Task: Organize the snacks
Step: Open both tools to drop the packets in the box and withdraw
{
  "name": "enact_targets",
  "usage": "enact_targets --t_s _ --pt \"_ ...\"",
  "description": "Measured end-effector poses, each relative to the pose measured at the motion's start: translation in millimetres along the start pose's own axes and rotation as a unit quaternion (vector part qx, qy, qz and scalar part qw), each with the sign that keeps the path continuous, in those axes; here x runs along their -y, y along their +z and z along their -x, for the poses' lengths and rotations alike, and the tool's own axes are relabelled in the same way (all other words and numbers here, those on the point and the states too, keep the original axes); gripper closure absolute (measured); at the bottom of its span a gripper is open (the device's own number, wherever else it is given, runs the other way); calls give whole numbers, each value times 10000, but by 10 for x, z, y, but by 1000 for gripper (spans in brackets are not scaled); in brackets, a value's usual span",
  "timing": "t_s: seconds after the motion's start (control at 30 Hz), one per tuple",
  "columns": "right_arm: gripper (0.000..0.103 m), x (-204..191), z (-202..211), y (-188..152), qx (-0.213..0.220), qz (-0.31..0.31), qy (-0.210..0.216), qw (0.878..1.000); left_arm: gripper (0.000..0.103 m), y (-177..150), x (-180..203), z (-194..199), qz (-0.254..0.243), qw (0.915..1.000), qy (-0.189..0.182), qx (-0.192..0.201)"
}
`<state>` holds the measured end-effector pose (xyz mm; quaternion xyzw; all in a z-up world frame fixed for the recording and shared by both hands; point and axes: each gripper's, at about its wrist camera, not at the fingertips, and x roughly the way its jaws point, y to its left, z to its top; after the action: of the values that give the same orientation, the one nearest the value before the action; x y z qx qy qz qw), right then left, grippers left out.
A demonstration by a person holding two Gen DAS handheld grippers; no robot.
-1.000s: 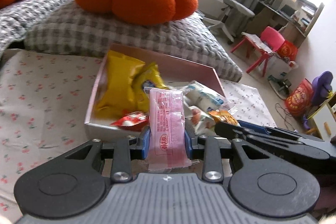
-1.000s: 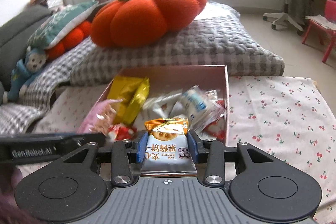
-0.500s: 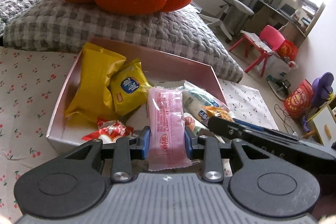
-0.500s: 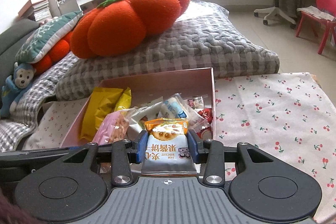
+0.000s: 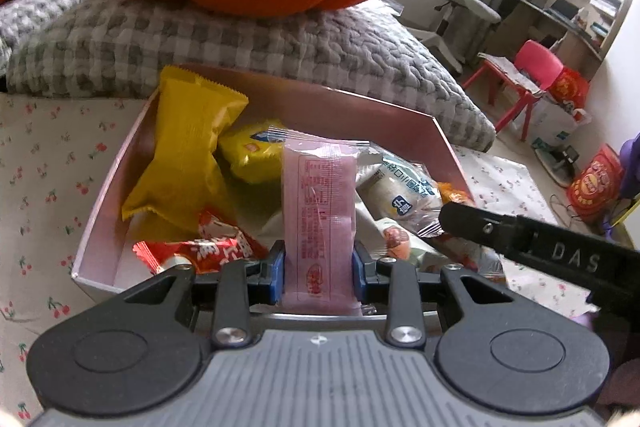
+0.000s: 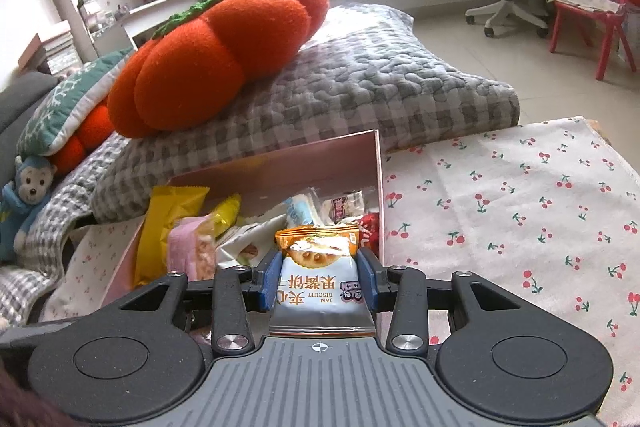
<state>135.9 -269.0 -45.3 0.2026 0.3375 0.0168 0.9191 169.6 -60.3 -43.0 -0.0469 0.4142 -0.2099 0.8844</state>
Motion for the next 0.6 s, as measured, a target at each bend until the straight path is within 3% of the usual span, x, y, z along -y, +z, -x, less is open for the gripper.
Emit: enact_targets --t_s 0.2,0.6 --pt "59 4 -22 -9 -61 -32 60 10000 73 3 -15 23 4 10000 -32 9" --pt "43 10 79 35 -111 -166 167 9997 53 2 42 163 -206 9997 -67 68"
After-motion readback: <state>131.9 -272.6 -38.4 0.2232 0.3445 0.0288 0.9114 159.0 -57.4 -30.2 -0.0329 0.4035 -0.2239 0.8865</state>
